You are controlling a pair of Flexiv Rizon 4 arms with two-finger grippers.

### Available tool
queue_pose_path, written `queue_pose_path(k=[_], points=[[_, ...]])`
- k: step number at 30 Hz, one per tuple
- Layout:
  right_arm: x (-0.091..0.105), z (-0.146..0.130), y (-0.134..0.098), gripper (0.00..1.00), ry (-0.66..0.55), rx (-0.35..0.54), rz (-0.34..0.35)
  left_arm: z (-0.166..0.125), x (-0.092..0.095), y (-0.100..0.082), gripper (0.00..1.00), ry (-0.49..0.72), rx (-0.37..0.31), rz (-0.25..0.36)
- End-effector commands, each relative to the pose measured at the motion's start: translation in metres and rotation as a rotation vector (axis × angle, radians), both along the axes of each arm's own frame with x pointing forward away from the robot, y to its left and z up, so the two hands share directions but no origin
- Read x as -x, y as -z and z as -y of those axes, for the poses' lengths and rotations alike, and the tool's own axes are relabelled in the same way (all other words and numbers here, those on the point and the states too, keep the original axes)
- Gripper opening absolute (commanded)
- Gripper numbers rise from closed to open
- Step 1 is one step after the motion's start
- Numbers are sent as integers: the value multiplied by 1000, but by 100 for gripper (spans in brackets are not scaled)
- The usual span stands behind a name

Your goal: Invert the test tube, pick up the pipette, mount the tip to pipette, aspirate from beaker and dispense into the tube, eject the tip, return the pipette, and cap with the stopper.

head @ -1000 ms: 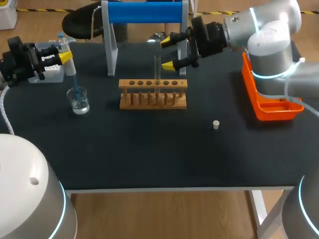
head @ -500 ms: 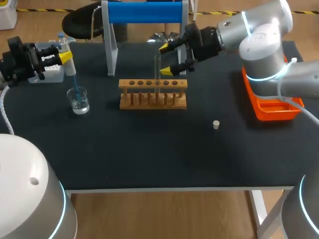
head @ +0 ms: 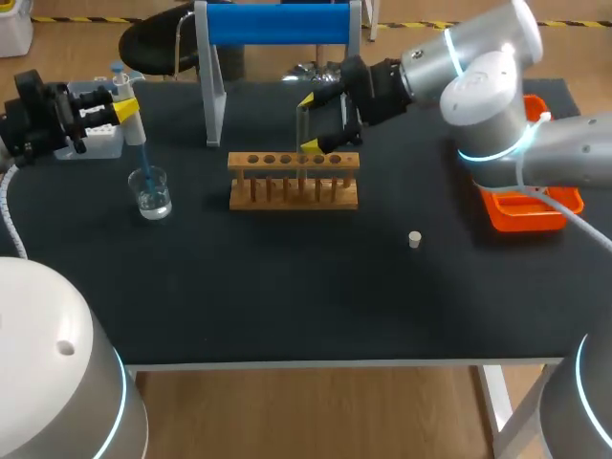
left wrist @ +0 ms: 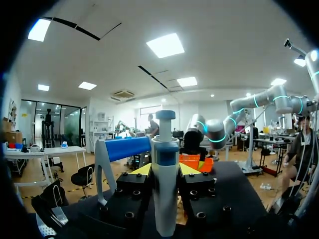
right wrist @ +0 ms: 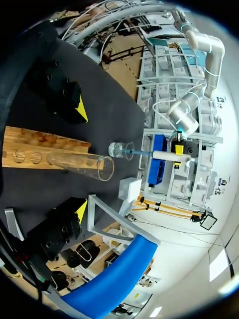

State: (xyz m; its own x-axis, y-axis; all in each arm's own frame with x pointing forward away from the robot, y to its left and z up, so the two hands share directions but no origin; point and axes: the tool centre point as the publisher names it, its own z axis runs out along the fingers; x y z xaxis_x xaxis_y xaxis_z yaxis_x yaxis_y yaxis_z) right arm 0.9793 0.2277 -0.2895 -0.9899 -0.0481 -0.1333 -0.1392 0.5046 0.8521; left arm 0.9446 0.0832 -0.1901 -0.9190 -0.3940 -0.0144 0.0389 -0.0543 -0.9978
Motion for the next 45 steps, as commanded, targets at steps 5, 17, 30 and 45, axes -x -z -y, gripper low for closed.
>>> queue_pose_path(k=[5, 17, 30, 45], points=[[-4, -10, 11, 100, 20, 27, 21, 0, 0, 0, 0, 1, 0, 1], [-5, -11, 18, 100, 57, 31, 27, 0, 0, 0, 0, 1, 0, 1], [-3, -14, 16, 100, 75, 24, 35, 0, 0, 0, 0, 1, 0, 1], [-5, -14, 14, 100, 88, 29, 53, 0, 0, 0, 0, 1, 0, 1]])
